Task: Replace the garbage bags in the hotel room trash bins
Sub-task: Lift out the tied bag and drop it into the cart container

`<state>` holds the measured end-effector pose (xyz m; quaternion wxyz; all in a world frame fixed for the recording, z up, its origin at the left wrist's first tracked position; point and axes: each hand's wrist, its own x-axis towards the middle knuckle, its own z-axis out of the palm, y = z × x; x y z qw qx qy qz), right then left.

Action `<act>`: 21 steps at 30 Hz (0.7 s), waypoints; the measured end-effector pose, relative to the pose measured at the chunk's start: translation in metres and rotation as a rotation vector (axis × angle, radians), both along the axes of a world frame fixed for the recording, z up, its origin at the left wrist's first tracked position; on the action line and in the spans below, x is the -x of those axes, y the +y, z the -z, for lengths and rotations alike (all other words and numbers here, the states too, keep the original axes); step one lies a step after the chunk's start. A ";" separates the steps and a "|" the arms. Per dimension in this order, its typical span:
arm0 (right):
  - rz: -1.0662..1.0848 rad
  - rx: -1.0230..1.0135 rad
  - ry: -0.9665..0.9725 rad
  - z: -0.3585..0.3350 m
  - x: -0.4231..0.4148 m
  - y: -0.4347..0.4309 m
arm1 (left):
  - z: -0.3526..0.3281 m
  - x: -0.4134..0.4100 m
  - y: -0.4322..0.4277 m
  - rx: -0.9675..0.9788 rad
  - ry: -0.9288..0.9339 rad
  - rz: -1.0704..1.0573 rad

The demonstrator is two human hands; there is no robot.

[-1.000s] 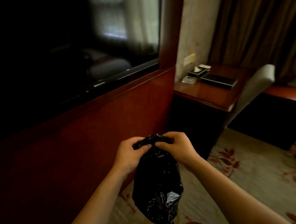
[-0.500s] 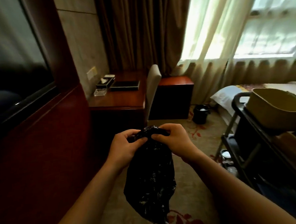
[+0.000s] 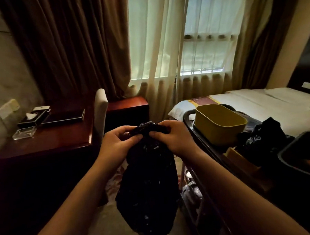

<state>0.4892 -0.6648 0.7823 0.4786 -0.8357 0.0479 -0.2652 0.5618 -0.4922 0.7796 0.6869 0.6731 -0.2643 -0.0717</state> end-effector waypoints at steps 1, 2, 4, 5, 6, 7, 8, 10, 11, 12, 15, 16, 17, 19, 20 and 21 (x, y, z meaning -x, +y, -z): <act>0.017 0.012 -0.008 -0.004 -0.006 -0.013 | -0.003 -0.009 -0.014 0.002 -0.018 0.006; 0.031 0.014 -0.016 -0.008 -0.011 -0.025 | -0.006 -0.017 -0.027 0.006 -0.031 0.013; 0.048 0.019 -0.039 -0.017 -0.023 -0.048 | -0.012 -0.034 -0.053 0.029 -0.044 0.040; 0.060 0.035 -0.043 -0.020 -0.028 -0.059 | -0.015 -0.042 -0.065 0.034 -0.050 0.056; 0.077 0.052 -0.043 -0.024 -0.034 -0.070 | -0.018 -0.049 -0.077 0.035 -0.058 0.069; 0.092 0.065 -0.042 -0.028 -0.040 -0.080 | -0.020 -0.059 -0.089 0.038 -0.064 0.082; 0.108 0.066 -0.041 -0.031 -0.048 -0.089 | -0.023 -0.067 -0.100 0.047 -0.068 0.095; 0.148 0.040 -0.054 -0.035 -0.064 -0.108 | -0.026 -0.087 -0.123 0.066 -0.067 0.109; 0.174 0.024 -0.066 -0.037 -0.073 -0.116 | -0.028 -0.098 -0.134 0.077 -0.065 0.116; 0.203 0.014 -0.073 -0.039 -0.083 -0.125 | -0.029 -0.109 -0.145 0.087 -0.065 0.129; 0.271 0.003 -0.095 -0.049 -0.108 -0.146 | -0.035 -0.146 -0.177 0.120 -0.071 0.205; 0.299 0.014 -0.108 -0.055 -0.116 -0.152 | -0.039 -0.160 -0.188 0.130 -0.074 0.237; 0.334 0.030 -0.121 -0.059 -0.124 -0.159 | -0.043 -0.173 -0.199 0.140 -0.077 0.267; 0.399 0.043 -0.154 -0.070 -0.141 -0.172 | -0.055 -0.197 -0.222 0.158 -0.091 0.324; 0.434 0.037 -0.163 -0.076 -0.148 -0.179 | -0.062 -0.209 -0.234 0.164 -0.100 0.354; 0.466 0.025 -0.166 -0.083 -0.154 -0.185 | -0.069 -0.219 -0.245 0.167 -0.110 0.385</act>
